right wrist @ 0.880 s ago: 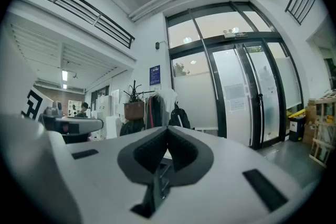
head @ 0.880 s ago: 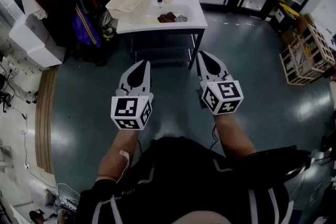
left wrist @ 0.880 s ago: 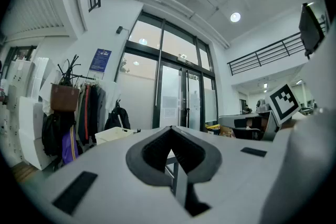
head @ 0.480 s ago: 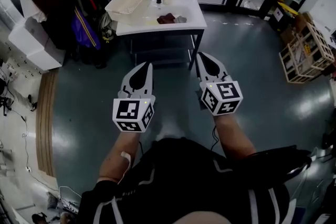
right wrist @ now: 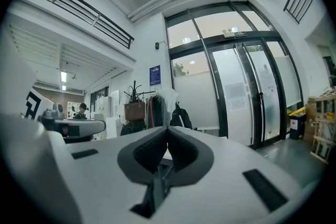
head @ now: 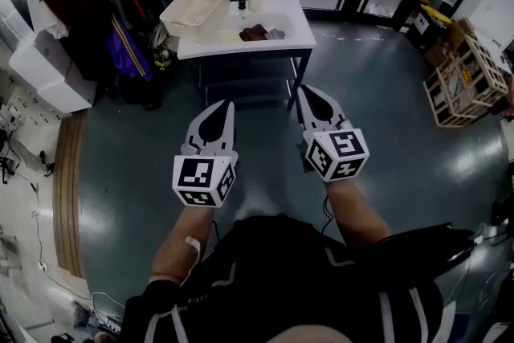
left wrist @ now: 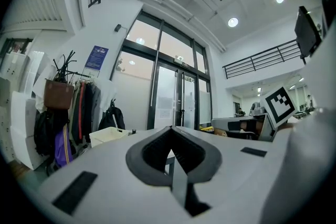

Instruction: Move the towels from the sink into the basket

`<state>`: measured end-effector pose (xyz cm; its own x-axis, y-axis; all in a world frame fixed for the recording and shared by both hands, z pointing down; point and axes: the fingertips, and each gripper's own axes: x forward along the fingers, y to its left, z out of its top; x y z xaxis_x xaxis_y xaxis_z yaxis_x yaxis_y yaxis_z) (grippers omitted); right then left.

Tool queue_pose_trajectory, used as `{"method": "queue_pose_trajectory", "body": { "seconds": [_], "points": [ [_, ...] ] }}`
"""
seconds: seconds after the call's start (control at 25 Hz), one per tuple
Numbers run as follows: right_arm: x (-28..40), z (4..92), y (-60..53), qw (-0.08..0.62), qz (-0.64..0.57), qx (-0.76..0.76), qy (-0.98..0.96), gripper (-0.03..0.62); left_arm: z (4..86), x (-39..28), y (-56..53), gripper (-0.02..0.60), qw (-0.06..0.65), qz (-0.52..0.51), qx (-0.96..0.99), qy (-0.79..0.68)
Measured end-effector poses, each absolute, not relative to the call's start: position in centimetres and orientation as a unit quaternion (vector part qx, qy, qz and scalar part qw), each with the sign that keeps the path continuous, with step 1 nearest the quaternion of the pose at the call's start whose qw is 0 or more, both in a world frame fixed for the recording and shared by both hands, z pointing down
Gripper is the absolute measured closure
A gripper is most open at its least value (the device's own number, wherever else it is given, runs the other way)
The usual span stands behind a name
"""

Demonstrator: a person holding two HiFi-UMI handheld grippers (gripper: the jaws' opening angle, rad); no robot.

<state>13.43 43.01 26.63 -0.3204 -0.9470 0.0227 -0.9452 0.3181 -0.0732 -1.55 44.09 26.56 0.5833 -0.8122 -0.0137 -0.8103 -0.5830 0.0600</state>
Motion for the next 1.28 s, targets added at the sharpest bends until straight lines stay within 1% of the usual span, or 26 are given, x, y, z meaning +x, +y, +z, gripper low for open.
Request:
{"method": "queue_pose_trajectory", "body": {
  "seconds": [0.12, 0.32, 0.48, 0.8, 1.04, 1.28],
  "points": [
    [12.5, 26.9, 42.7, 0.008, -0.035, -0.585, 0.81, 0.586, 26.9, -2.3, 43.8, 0.58, 0.033, -0.024, 0.896, -0.443],
    [11.2, 28.2, 42.3, -0.003, -0.045, -0.591, 0.805, 0.585, 28.0, -3.9, 42.8, 0.58, 0.072, -0.031, 0.901, -0.427],
    [10.7, 29.0, 42.2, -0.005, -0.048, -0.594, 0.803, 0.585, 28.5, -3.8, 42.4, 0.58, 0.079, -0.032, 0.911, -0.404],
    [11.8, 28.5, 37.5, -0.002, -0.035, -0.587, 0.809, 0.585, 28.3, -3.0, 38.5, 0.58, 0.044, -0.025, 0.904, -0.425],
    [14.2, 28.3, 31.9, 0.003, -0.035, -0.576, 0.816, 0.585, 28.1, -1.1, 33.5, 0.58, 0.029, -0.016, 0.896, -0.443],
    [16.9, 28.4, 26.5, 0.005, -0.032, -0.563, 0.826, 0.585, 28.5, 0.9, 27.9, 0.58, 0.038, -0.016, 0.884, -0.465]
  ]
}}
